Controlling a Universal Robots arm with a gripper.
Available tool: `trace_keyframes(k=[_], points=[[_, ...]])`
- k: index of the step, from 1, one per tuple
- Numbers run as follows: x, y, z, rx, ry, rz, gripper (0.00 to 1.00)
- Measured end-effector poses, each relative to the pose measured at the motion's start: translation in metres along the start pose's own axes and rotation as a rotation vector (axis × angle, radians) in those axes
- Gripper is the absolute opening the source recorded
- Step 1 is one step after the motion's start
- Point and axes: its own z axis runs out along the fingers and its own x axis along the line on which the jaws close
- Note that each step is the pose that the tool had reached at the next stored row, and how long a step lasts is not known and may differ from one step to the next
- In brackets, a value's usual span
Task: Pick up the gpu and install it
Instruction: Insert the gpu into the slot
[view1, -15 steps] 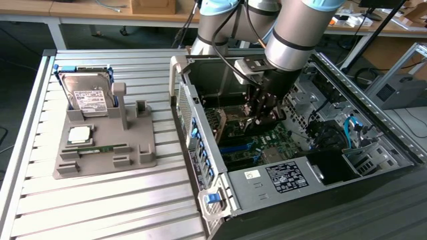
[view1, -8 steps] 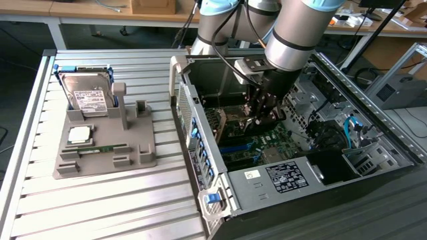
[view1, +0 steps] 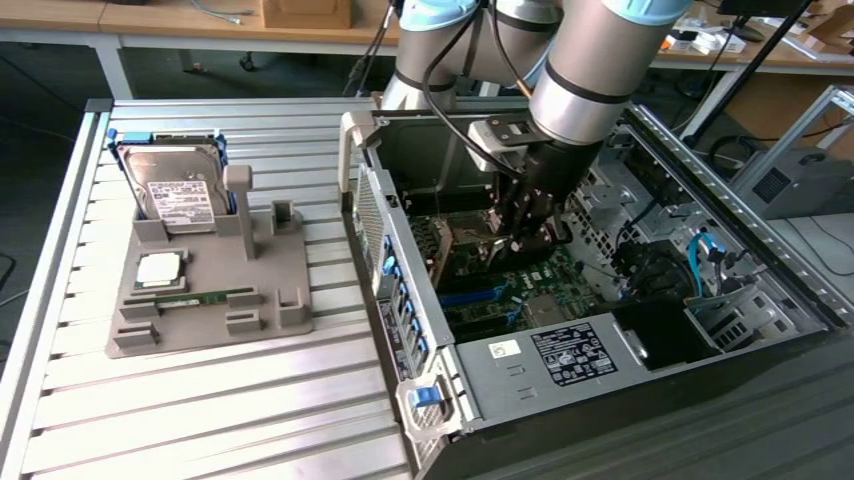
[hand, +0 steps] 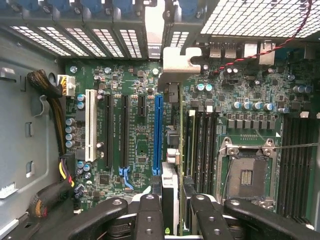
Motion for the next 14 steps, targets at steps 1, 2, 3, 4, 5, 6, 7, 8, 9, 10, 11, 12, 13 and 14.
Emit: trace_keyframes(k=[1, 2, 3, 4, 5, 6, 7, 8, 9, 10, 11, 12, 13, 14], points=[[0.0011, 0.0008, 0.0, 0.0, 0.0, 0.0, 0.27], [0.0015, 0.0013, 0.0002, 0.0001, 0.0, 0.002, 0.27], [0.0018, 0.0014, 0.0005, 0.0002, -0.0002, 0.005, 0.27], [0.002, 0.0015, 0.0006, 0.0001, 0.0, 0.008, 0.27], [0.0021, 0.0015, 0.0008, 0.0002, 0.0001, 0.012, 0.27], [0.0022, 0.0016, 0.0009, 0.0002, 0.0002, 0.018, 0.27], [0.0024, 0.0015, 0.0011, 0.0002, 0.0003, 0.027, 0.27], [0.0024, 0.0015, 0.0013, 0.0003, 0.0003, 0.033, 0.27], [0.0024, 0.0015, 0.0016, 0.0004, 0.0002, 0.038, 0.27], [0.0026, 0.0016, 0.0019, 0.0005, 0.0002, 0.041, 0.27], [0.0029, 0.0017, 0.0021, 0.0005, 0.0002, 0.043, 0.27], [0.0034, 0.0018, 0.0023, 0.0005, 0.0002, 0.045, 0.27], [0.0043, 0.0019, 0.0026, 0.0005, 0.0005, 0.047, 0.27], [0.0051, 0.0019, 0.0029, 0.0005, 0.0006, 0.049, 0.27]])
